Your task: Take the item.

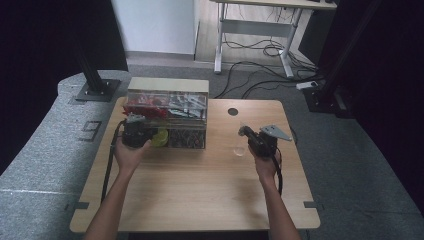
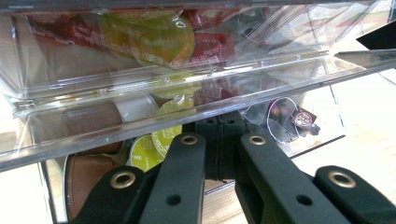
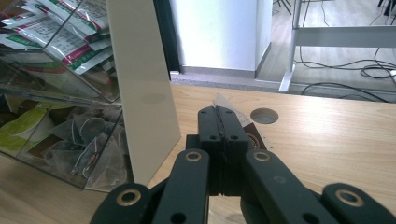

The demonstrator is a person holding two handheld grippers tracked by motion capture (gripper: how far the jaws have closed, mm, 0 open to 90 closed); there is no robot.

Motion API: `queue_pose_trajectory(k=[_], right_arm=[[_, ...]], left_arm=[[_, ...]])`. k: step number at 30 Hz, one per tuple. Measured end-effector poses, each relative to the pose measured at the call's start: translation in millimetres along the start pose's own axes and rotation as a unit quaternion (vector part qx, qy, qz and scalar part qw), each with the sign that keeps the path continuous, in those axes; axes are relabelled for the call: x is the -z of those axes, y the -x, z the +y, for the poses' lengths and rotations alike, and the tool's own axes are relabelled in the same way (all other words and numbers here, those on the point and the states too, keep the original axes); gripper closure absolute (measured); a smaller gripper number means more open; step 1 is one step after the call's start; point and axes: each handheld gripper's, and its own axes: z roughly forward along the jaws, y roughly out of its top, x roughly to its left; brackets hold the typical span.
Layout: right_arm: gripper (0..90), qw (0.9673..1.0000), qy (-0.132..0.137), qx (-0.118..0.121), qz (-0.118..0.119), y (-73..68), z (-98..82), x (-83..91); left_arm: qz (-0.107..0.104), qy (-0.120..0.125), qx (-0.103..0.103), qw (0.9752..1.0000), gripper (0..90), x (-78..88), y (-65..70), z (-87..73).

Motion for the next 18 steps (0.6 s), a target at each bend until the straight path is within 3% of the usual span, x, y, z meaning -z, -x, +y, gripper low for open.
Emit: queue_pose_trajectory(k=[18], right_arm=[[88.9,0.9999,-0.005,-0.003,-0.013,10.1,-1.0,-5.2]], left_arm=[[0.001,-0.002,-0.001,1.0,90.0,-0.9,0.7,0.0]])
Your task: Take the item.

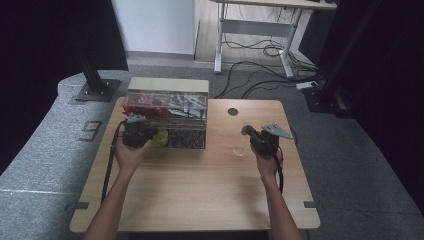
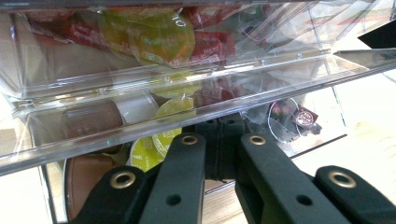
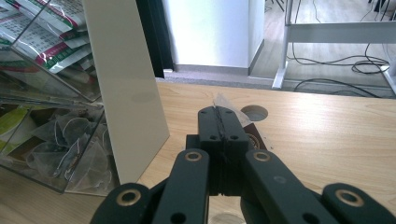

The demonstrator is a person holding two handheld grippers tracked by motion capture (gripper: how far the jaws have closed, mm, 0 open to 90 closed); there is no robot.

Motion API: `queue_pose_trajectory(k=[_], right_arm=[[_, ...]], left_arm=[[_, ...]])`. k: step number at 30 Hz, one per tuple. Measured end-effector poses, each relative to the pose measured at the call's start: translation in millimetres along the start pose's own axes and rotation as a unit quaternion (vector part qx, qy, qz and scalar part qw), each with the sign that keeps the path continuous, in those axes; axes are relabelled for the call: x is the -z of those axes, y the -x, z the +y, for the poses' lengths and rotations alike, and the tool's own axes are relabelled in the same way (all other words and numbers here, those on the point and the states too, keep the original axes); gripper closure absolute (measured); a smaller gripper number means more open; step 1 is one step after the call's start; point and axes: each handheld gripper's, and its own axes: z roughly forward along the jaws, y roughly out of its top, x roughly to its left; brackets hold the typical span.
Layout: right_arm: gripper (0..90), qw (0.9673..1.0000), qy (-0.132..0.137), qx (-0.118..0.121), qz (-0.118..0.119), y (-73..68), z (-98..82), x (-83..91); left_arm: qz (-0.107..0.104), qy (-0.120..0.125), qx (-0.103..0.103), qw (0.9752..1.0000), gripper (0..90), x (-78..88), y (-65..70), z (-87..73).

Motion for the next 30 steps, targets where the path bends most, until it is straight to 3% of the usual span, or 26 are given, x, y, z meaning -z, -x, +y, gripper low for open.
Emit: queue_pose_trajectory(k=[22,23,25,30], right_arm=[[88.6,0.9999,-0.011,0.004,-0.001,2.2,-0.2,-11.6],[87.1,0.9999,-0.011,0.007,-0.002,1.7,-0.4,-12.1],[71.5,0.9999,-0.007,0.014,-0.002,0.8,-0.6,-12.8],[67.9,0.9996,-0.005,0.029,0.0,-1.6,-1.1,-12.2]], left_arm=[[0.0,0.0,-0.001,1.0,90.0,-1.8,0.6,-0.8],[0.0,0.0,-0.002,1.0,90.0,-1.8,0.5,-0.9],[-0.001,0.0,-0.001,1.0,90.0,-1.9,0.6,-1.2],[-0.001,0.0,-0.001,1.0,90.0,-2.2,0.8,-1.3]])
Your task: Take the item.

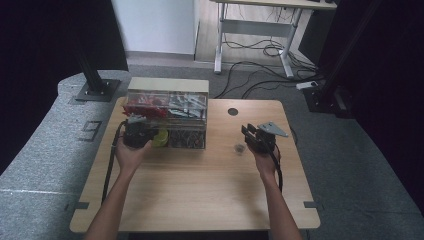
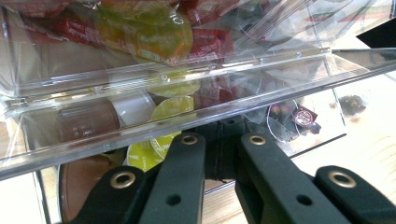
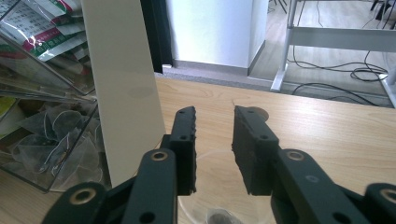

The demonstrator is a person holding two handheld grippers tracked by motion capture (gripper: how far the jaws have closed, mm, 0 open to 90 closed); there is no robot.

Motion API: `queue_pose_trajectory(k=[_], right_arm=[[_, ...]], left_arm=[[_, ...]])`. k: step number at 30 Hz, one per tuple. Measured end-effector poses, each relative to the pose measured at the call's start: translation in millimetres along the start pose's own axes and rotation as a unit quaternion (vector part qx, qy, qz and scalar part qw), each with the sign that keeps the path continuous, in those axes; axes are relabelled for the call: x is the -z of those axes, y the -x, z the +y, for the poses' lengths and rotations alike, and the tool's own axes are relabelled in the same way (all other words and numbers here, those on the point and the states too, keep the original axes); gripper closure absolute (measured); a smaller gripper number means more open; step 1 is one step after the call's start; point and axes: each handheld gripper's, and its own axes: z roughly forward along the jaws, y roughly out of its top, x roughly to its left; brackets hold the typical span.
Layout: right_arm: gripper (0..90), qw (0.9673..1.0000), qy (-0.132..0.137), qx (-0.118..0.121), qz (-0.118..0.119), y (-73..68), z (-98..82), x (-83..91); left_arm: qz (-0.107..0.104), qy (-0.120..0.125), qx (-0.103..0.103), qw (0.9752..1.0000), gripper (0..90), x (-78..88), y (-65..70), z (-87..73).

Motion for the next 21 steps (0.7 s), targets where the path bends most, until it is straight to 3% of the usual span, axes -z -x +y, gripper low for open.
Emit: queue_pose_trajectory(k=[21], right_arm=[[59.2,0.9997,-0.009,0.003,0.023,-6.5,-12.7,13.8]], left_arm=[[-0.001,-0.002,0.002,1.0,90.0,-2.0,0.5,-3.2]])
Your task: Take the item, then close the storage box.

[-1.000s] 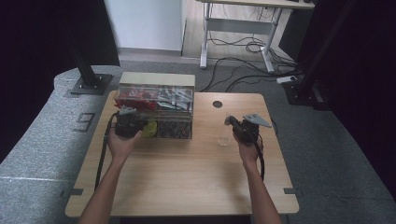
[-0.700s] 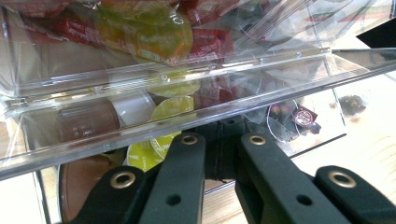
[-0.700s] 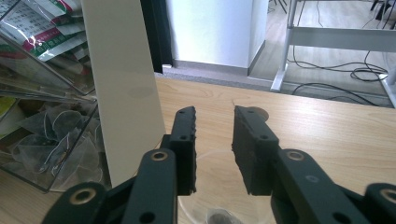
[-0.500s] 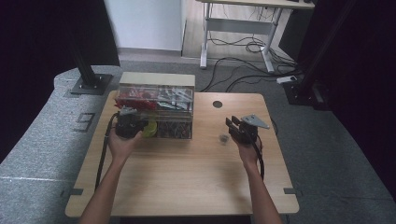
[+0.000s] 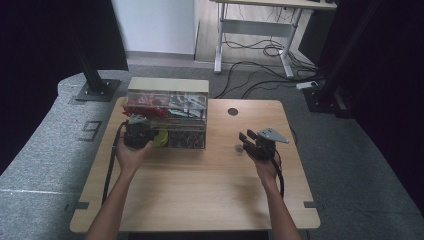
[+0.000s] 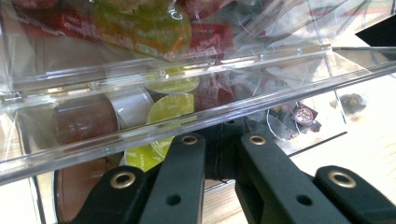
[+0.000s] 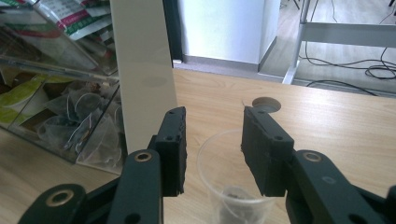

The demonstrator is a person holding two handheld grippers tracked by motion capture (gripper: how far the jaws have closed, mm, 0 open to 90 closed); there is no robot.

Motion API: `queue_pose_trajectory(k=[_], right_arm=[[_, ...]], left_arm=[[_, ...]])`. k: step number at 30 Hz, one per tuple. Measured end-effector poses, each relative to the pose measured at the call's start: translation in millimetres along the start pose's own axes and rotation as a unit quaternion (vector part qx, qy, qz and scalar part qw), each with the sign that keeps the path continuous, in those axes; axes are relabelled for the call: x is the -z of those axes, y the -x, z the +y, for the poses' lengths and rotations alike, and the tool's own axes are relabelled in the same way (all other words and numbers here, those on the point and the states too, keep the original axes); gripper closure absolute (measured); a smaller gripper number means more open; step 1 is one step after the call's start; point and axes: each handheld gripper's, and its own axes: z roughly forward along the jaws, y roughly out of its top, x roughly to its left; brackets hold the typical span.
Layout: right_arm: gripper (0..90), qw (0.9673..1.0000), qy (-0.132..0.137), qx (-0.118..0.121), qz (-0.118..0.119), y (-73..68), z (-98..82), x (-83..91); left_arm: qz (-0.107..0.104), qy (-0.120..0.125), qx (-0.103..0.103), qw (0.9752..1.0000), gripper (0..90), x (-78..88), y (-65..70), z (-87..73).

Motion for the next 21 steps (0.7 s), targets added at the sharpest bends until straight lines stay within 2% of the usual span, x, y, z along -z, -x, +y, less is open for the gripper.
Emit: queue_pose_trajectory(k=[21], right_arm=[[58.4,0.9999,-0.01,-0.003,0.013,-3.0,-23.0,15.4]], left_arm=[[-0.005,-0.006,0.01,0.9999,90.0,3.4,-4.8,-14.5]])
